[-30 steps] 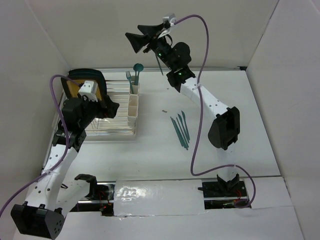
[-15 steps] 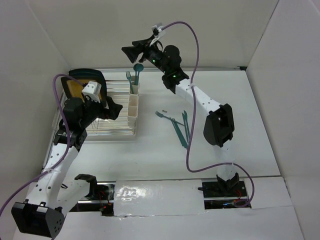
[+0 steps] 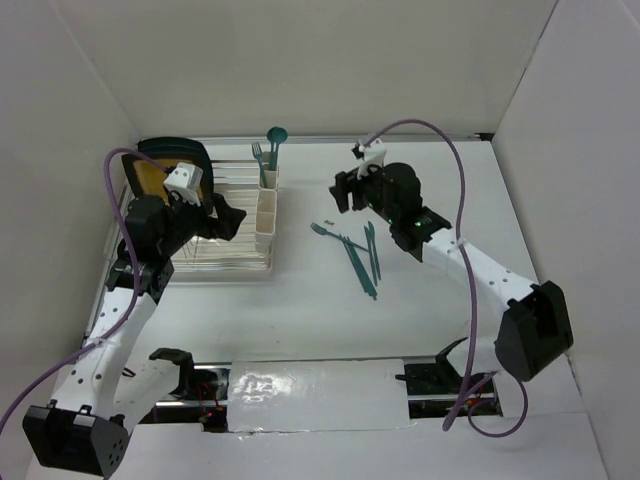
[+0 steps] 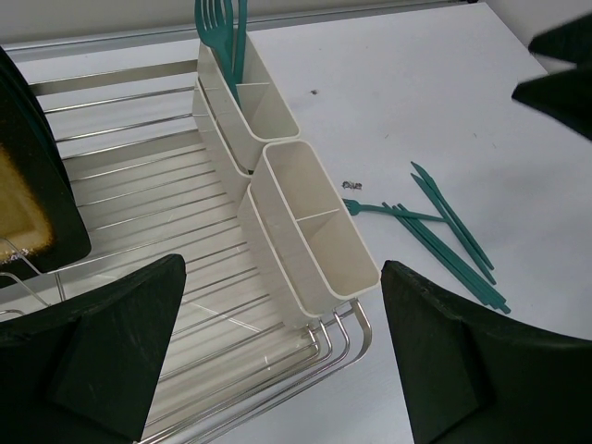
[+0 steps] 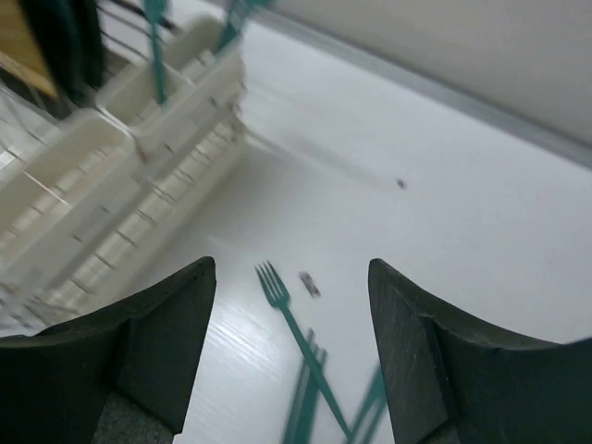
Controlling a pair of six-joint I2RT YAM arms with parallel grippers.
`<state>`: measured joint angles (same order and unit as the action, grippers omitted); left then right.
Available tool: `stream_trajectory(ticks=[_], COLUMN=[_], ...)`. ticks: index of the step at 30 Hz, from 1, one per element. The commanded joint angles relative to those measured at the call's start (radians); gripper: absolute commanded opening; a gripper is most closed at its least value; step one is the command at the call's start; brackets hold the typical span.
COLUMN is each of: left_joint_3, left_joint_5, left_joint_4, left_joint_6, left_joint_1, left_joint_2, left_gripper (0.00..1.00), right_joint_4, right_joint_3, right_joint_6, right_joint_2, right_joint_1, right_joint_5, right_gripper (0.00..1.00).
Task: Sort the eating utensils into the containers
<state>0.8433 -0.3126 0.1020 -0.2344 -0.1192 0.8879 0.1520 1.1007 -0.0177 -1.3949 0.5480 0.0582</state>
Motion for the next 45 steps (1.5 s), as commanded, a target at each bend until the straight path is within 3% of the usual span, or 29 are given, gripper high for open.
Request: stream_trajectory(ticks=[1, 7, 12, 13, 16, 32, 35, 39, 41, 45], left_joint_3=[0.000, 0.000, -0.001, -0.001, -0.004, -0.001, 0.000, 0.000, 0.000, -0.001], left_joint_5=[-0.013, -0.008, 0.001, 0.006, 0.006, 0.007, 0.010, 0.012, 0.012, 0.010], left_joint_4=[-0.047, -0.045, -0.044, -0.044, -0.045, -0.044, -0.042, -0.044, -0.041, -0.042], left_joint_6=[0.014, 0.012, 0.018, 0.021, 0.020, 0.026, 0.027, 0.029, 0.030, 0.026], left_joint_1=[0.004, 0.006, 0.006, 0.004, 0.004, 0.006, 0.004, 0.006, 0.006, 0.006], left_joint_2=[-0.023, -0.026, -0.023, -0.021, -0.021, -0.014, -0.010, -0.009, -0.004, -0.010], left_gripper=[1.00, 1.00, 1.00, 1.00, 1.00, 1.00, 1.00, 1.00, 1.00, 1.00], right_joint_4=[-0.076, -0.106, -0.186, -0.227, -0.253, -0.244, -0.255, -0.204, -0.164, -0.128], right_joint_3=[-0.099, -0.127, 0.037, 0.094, 0.120, 0.152, 0.153, 0.107, 0.085, 0.071], right_joint_6=[-0.082, -0.148, -0.223, -0.231, -0.249, -0.307, -0.323, -0.318, -0.300, -0.233], right_joint_2=[0.053, -0.102, -0.278, -0.380, -0.455, -0.590, -0.616, -0.593, -0.564, -0.456], right_joint_1=[-0.026, -0.054, -0.062, -0.056, -0.053, -0.051, -0.052, -0.049, -0.054, -0.077], right_joint_5=[-0.086, -0.002, 0.126, 0.140, 0.140, 0.143, 0.143, 0.112, 0.101, 0.153], right_gripper=[0.73, 0.52, 0.51, 0.50, 0.49, 0.48, 0.41, 0.09, 0.00, 0.00])
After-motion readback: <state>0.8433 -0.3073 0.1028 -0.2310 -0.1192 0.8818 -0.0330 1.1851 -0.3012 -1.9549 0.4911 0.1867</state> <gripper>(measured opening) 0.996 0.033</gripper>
